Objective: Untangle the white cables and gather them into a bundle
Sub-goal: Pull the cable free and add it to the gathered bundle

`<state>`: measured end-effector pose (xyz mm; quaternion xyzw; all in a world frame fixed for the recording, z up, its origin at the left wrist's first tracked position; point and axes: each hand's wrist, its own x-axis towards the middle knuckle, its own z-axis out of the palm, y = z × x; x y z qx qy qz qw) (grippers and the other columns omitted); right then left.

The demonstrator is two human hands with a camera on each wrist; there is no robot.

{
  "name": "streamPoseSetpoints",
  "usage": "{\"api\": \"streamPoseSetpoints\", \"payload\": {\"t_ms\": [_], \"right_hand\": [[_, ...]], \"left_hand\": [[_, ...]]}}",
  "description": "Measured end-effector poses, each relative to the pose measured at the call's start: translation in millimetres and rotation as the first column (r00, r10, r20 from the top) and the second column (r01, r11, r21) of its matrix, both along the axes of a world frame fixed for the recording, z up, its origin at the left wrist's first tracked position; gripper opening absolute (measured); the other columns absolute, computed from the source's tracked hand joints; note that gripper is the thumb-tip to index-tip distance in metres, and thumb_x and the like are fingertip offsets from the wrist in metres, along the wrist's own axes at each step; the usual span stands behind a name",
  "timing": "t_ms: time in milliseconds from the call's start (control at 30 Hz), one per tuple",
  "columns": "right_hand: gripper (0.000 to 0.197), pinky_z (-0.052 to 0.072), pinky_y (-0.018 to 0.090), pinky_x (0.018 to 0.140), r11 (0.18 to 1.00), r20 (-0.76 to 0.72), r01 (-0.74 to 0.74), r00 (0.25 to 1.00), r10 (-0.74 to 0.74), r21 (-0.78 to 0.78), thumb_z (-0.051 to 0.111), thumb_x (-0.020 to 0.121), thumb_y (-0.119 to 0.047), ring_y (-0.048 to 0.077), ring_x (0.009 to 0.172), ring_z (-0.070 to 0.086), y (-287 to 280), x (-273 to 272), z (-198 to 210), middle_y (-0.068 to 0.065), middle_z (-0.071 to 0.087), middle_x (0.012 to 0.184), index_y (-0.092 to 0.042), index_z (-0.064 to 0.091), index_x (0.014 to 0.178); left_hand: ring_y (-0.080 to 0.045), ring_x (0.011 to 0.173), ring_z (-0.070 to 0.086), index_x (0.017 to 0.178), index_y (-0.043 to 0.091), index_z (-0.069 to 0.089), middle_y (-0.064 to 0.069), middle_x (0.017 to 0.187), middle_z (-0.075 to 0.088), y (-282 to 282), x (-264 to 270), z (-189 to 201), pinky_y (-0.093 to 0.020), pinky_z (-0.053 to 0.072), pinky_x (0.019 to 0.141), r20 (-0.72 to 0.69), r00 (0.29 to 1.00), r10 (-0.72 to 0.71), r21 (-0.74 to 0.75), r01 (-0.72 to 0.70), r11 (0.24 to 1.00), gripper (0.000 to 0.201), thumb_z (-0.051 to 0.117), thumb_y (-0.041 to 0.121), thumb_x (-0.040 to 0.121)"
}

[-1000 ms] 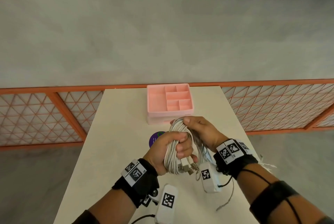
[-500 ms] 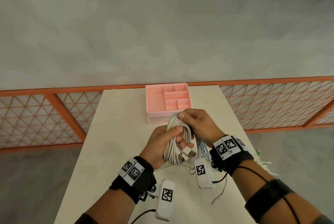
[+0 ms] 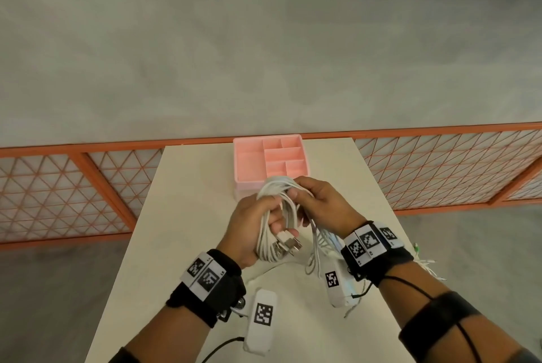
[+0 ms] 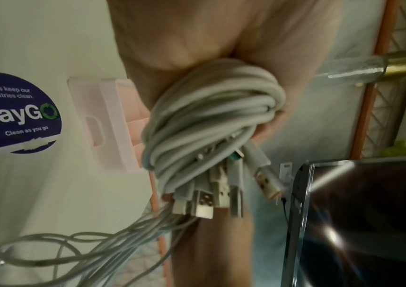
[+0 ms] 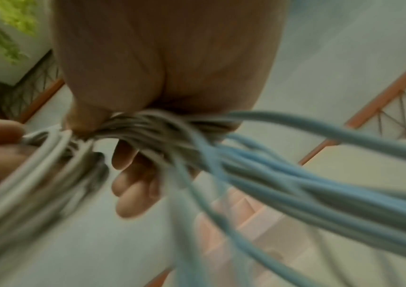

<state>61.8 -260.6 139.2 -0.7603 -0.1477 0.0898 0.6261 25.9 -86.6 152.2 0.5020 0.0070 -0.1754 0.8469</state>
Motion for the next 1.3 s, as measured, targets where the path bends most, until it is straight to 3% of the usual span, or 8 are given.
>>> {"api": "streamPoseSetpoints", "payload": {"t_ms": [167,300,433,533,667,867,1100,1300], "right_hand": [[0.026,0.046,0.033,0.056,0.978,0.081,0.02,0.997,-0.003,-0.209,0.053,0.098,-0.041,0.02,0.049,0.051,-15.4,-1.2,-10.7,-0.004,0.05,0.054,-0.017,0.06,0.09],[0.015,0.052,0.04,0.067,0.9,0.287,0.109,0.958,0.019,-0.423,0.045,0.103,-0.034,0.017,0.062,0.059,-16.1,1.2,-15.3,-0.003,0.057,0.067,-0.021,0.053,0.107],[0.018,0.049,0.041,0.062,0.904,0.405,0.201,0.914,-0.035,-0.377,0.047,0.102,-0.025,0.016,0.059,0.056,6.7,-7.9,-21.9,-0.003,0.058,0.067,-0.016,0.05,0.117],[0.018,0.052,0.043,0.069,0.946,0.345,0.216,0.93,-0.124,-0.242,0.053,0.099,-0.021,0.022,0.072,0.064,28.0,-12.3,-26.9,0.004,0.069,0.081,-0.024,0.055,0.117],[0.022,0.053,0.031,0.068,0.983,0.295,0.163,0.947,-0.13,-0.088,0.057,0.097,-0.028,0.012,0.073,0.066,46.7,-21.6,-21.4,-0.009,0.071,0.084,-0.048,0.055,0.108],[0.011,0.047,0.031,0.049,0.989,0.096,0.138,0.987,-0.132,-0.058,0.049,0.099,-0.016,0.017,0.045,0.056,66.8,-31.1,-36.5,0.003,0.059,0.055,-0.025,0.055,0.101],[0.009,0.047,0.024,0.055,0.975,0.013,0.167,0.986,-0.167,-0.147,0.051,0.096,-0.018,0.011,0.053,0.058,85.0,-44.3,-49.1,0.01,0.062,0.072,-0.014,0.053,0.087],[0.009,0.051,0.03,0.072,0.962,0.046,0.108,0.994,-0.1,-0.249,0.054,0.088,-0.021,0.009,0.072,0.058,89.1,-53.5,-59.5,-0.006,0.062,0.083,-0.028,0.051,0.092]], "left_hand": [[-0.015,0.045,0.034,0.054,0.013,0.065,-0.003,0.051,0.032,11.4,-1.0,11.1,-0.042,0.055,0.068,0.034,0.997,-0.07,-0.046,0.072,0.996,0.052,0.041,0.008,0.1],[-0.015,0.046,0.035,0.057,0.012,0.051,-0.002,0.052,0.033,14.0,2.4,12.3,-0.042,0.056,0.068,0.056,0.997,-0.054,-0.14,0.062,0.988,0.035,0.05,0.014,0.092],[-0.016,0.046,0.034,0.057,0.01,0.047,-0.004,0.051,0.033,18.5,10.6,23.5,-0.041,0.055,0.065,0.135,0.991,0.026,-0.148,-0.005,0.989,0.033,0.051,0.014,0.09],[-0.019,0.046,0.034,0.059,0.009,0.044,-0.006,0.052,0.031,21.0,13.6,27.9,-0.04,0.054,0.066,0.157,0.987,0.036,-0.142,-0.014,0.99,0.03,0.057,0.015,0.086],[-0.018,0.047,0.034,0.061,0.009,0.042,-0.007,0.052,0.031,28.2,12.3,30.6,-0.042,0.048,0.071,0.161,0.985,0.057,-0.162,-0.031,0.986,0.03,0.062,0.02,0.081],[-0.012,0.045,0.037,0.061,0.015,0.047,-0.001,0.053,0.035,24.5,14.1,46.0,-0.037,0.049,0.067,0.174,0.967,0.188,-0.234,-0.145,0.961,0.027,0.054,0.017,0.087],[-0.013,0.045,0.039,0.068,0.014,0.053,-0.002,0.056,0.038,15.1,19.7,41.9,-0.039,0.053,0.067,0.197,0.889,0.413,-0.197,-0.376,0.905,0.024,0.055,0.012,0.092],[-0.014,0.047,0.052,0.071,0.015,0.059,0.003,0.053,0.046,12.3,24.0,23.7,-0.069,0.053,0.083,0.317,0.763,0.563,-0.024,-0.587,0.809,0.019,0.058,0.014,0.09]]}}
